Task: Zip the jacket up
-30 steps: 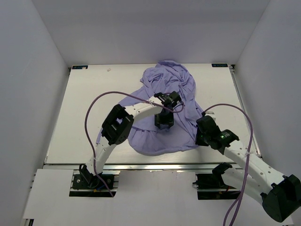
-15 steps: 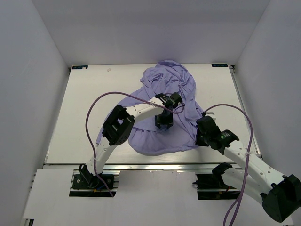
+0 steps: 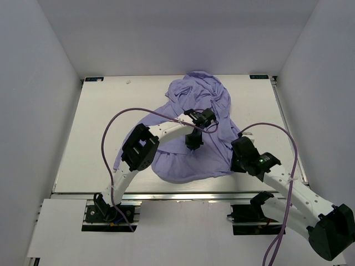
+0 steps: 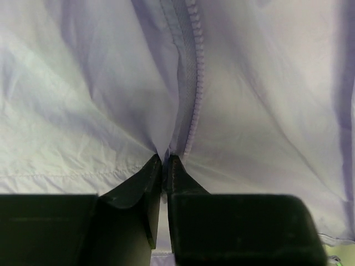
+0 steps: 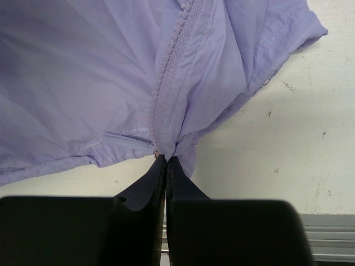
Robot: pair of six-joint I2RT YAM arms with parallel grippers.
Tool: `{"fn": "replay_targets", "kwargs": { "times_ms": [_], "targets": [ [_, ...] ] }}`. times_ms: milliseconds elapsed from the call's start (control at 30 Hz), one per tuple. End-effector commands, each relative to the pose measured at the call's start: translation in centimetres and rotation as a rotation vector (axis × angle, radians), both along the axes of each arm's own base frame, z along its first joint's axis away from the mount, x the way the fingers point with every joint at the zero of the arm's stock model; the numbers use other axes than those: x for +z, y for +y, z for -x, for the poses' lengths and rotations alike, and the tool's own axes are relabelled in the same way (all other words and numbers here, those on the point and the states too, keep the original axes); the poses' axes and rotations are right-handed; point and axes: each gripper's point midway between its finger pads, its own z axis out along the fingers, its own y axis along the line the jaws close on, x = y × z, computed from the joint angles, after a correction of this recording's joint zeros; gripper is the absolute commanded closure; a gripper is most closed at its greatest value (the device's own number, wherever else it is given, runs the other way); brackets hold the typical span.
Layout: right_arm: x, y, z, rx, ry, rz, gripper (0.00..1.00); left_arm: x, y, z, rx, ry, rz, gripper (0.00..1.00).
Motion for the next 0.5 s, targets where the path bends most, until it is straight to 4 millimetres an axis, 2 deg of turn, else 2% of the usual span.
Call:
{"fn": "replay_targets", "kwargs": {
  "times_ms": [0, 100, 133, 200, 267, 333, 433, 467],
  "targets": [
    [-0.1, -0.3, -0.5, -0.024, -0.013, 0.004, 1.0, 4.2, 0.2, -1.4, -0.004, -0.107, 0.003, 0.8],
    [-0.4, -0.3, -0.6, -0.031, -0.006, 0.005, 1.0, 5.4, 1.1, -1.1, -0.004, -0.126, -0.006, 0.76],
    [-0.4, -0.3, -0.7, -0.035, -0.007, 0.005, 1.0, 6.4, 1.3, -1.1, -0.001, -0.142, 0.004, 0.75],
    [-0.8, -0.5, -0.8, -0.044, 0.003, 0.01, 1.0, 6.1, 2.1, -0.6, -0.001, -0.132, -0.004, 0.75],
    [-1.2, -0.5, -0.8, -0.049, 0.012, 0.013, 1.0, 6.6, 2.7, -0.4, 0.004, -0.132, 0.007, 0.75],
    [-1.9, -0.7, -0.7, -0.056, 0.031, 0.022, 1.0, 6.1, 3.5, 0.1, 0.009, -0.114, -0.006, 0.75],
    [-2.8, -0.8, -0.6, -0.064, 0.06, 0.03, 1.0, 6.5, 4.3, 0.4, 0.011, -0.119, -0.004, 0.72],
    [-3.0, -0.9, -0.6, -0.067, 0.066, 0.033, 1.0, 7.0, 4.5, 0.3, 0.015, -0.127, 0.003, 0.75]
  ]
}}
